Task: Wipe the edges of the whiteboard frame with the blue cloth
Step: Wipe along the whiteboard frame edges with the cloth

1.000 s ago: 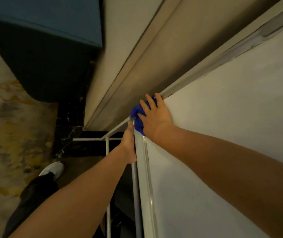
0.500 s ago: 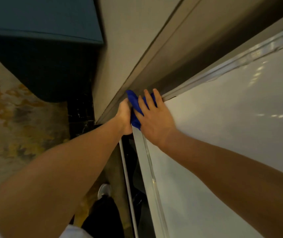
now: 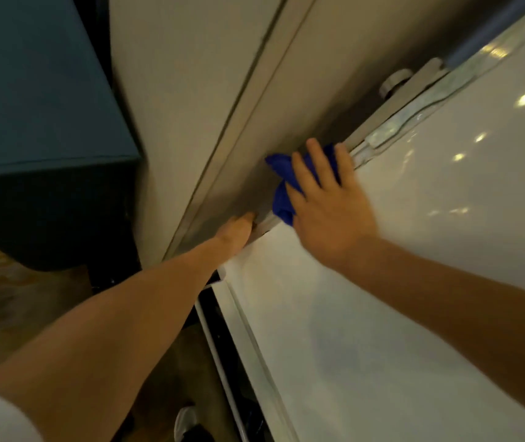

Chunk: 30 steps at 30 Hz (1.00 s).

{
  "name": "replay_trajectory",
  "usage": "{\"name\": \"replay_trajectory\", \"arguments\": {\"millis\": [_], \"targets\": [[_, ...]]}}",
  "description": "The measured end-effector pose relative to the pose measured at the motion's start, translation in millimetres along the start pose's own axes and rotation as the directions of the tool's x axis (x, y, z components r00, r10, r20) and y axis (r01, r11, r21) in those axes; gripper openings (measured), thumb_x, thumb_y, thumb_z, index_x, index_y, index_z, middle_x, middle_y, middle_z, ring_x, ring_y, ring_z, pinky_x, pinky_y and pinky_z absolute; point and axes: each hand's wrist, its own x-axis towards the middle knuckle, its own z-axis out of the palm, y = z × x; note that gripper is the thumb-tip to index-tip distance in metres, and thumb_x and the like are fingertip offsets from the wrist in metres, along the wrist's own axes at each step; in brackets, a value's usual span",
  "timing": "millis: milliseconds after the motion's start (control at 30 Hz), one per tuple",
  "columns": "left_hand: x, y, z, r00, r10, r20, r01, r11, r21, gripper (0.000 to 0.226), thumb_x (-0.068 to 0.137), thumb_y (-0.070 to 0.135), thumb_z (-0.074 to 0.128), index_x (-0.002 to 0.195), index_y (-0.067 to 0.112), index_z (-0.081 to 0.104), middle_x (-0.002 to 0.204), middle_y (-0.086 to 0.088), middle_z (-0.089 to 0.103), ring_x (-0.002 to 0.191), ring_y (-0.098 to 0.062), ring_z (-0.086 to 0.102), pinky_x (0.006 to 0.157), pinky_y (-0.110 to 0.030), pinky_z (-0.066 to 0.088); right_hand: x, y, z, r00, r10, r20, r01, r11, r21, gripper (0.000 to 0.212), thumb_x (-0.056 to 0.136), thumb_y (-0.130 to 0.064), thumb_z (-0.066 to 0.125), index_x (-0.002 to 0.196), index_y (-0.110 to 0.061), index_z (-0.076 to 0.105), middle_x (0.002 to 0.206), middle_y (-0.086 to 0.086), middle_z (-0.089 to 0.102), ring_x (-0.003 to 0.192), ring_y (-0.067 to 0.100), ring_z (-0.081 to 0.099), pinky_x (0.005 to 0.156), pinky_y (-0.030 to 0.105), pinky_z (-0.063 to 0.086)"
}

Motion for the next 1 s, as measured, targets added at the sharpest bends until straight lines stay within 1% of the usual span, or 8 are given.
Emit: {"name": "replay_trajectory", "arguments": {"millis": [100, 167, 267, 467, 600, 733, 900, 1000], "targets": [[-29.3, 32.1, 9.0, 0.960, 0.265, 0.092, -0.256, 0.962, -0.097, 0.043, 0.102, 0.024, 0.033, 0.140, 0.005, 0.039, 0.130, -0.007, 0.056, 0.112, 0.004, 0.056, 0.098, -0.022, 0.047, 2.0, -27.8, 3.3, 0.996, -0.074, 0.047, 0.073, 0.997, 0.039, 0.062, 0.102, -0.038, 0.028, 0.157, -0.015, 0.016, 0.166, 0.017, -0.002, 0.149, 0.045, -0.014, 0.117, 0.063, -0.014], [-30.0, 39.2, -1.6, 0.908, 0.331, 0.258, -0.292, 0.940, -0.177, 0.042, 0.100, 0.026, 0.039, 0.135, 0.005, 0.048, 0.121, -0.001, 0.060, 0.102, -0.003, 0.063, 0.093, -0.027, 0.052, 0.4, -14.8, 0.8, 0.998, -0.054, 0.014, 0.054, 0.998, 0.011, 0.061, 0.101, -0.038, 0.029, 0.157, -0.016, 0.018, 0.166, 0.016, -0.002, 0.150, 0.043, -0.014, 0.113, 0.061, -0.019], [-33.7, 62.2, -5.7, 0.933, 0.319, 0.169, -0.303, 0.946, -0.110, 0.047, 0.098, 0.042, 0.040, 0.131, 0.013, 0.055, 0.129, -0.006, 0.058, 0.118, -0.027, 0.054, 0.103, -0.044, 0.042, -9.5, 51.2, -15.3, 0.992, 0.054, -0.118, -0.065, 0.994, -0.091, 0.061, 0.098, -0.040, 0.033, 0.155, -0.019, 0.025, 0.167, 0.014, 0.001, 0.151, 0.041, -0.008, 0.115, 0.062, -0.015], [-56.5, 108.1, 7.0, 0.913, 0.394, 0.103, -0.403, 0.910, 0.094, 0.064, 0.091, 0.064, 0.033, 0.093, 0.011, 0.069, 0.099, -0.013, 0.068, 0.078, -0.020, 0.057, 0.074, -0.031, 0.041, -42.1, 156.1, -44.1, 0.816, 0.510, -0.271, -0.519, 0.854, 0.045, 0.070, 0.091, -0.042, 0.050, 0.154, -0.019, 0.031, 0.166, 0.013, 0.010, 0.152, 0.042, -0.002, 0.120, 0.063, 0.003], [-75.6, 118.9, 11.1, 0.876, 0.468, 0.114, -0.481, 0.861, 0.166, 0.067, 0.080, 0.078, 0.025, 0.067, 0.023, 0.060, 0.065, 0.001, 0.062, 0.062, -0.011, 0.058, 0.052, -0.025, 0.039, -43.7, 109.4, -38.8, 0.770, 0.577, -0.273, -0.543, 0.817, 0.196, 0.063, 0.100, -0.044, 0.043, 0.154, -0.014, 0.029, 0.164, 0.015, 0.020, 0.152, 0.041, 0.005, 0.123, 0.056, 0.006], [-81.2, 130.0, -2.3, 0.741, 0.625, 0.243, -0.671, 0.676, 0.306, 0.076, 0.067, 0.090, 0.021, 0.046, 0.022, 0.051, 0.040, 0.008, 0.057, 0.039, 0.000, 0.054, 0.047, -0.022, 0.036, -53.5, 150.0, -52.2, 0.800, 0.553, -0.234, -0.553, 0.830, 0.072, 0.068, 0.099, -0.057, 0.027, 0.154, -0.018, 0.029, 0.164, 0.013, 0.020, 0.152, 0.038, 0.006, 0.122, 0.057, 0.003], [-96.1, 176.6, -21.1, 0.675, 0.640, 0.367, -0.701, 0.401, 0.589, 0.074, 0.070, 0.082, 0.023, 0.050, 0.017, 0.052, 0.046, 0.000, 0.055, 0.045, -0.015, 0.056, 0.052, -0.030, 0.048, -83.5, 256.9, -79.6, 0.624, 0.739, -0.254, -0.752, 0.656, 0.060, 0.074, 0.097, -0.064, 0.017, 0.155, -0.018, 0.026, 0.165, 0.014, 0.015, 0.152, 0.040, 0.001, 0.121, 0.059, -0.001], [-124.2, 220.9, -24.7, 0.428, 0.850, 0.306, -0.732, 0.127, 0.669, 0.067, 0.076, 0.078, 0.022, 0.056, 0.020, 0.049, 0.049, 0.002, 0.052, 0.047, -0.017, 0.052, 0.052, -0.032, 0.049, -83.4, 234.9, -77.6, 0.661, 0.703, -0.262, -0.698, 0.704, 0.129, 0.071, 0.099, -0.059, 0.023, 0.156, -0.016, 0.024, 0.166, 0.013, 0.012, 0.152, 0.040, -0.001, 0.123, 0.056, 0.000]]}}
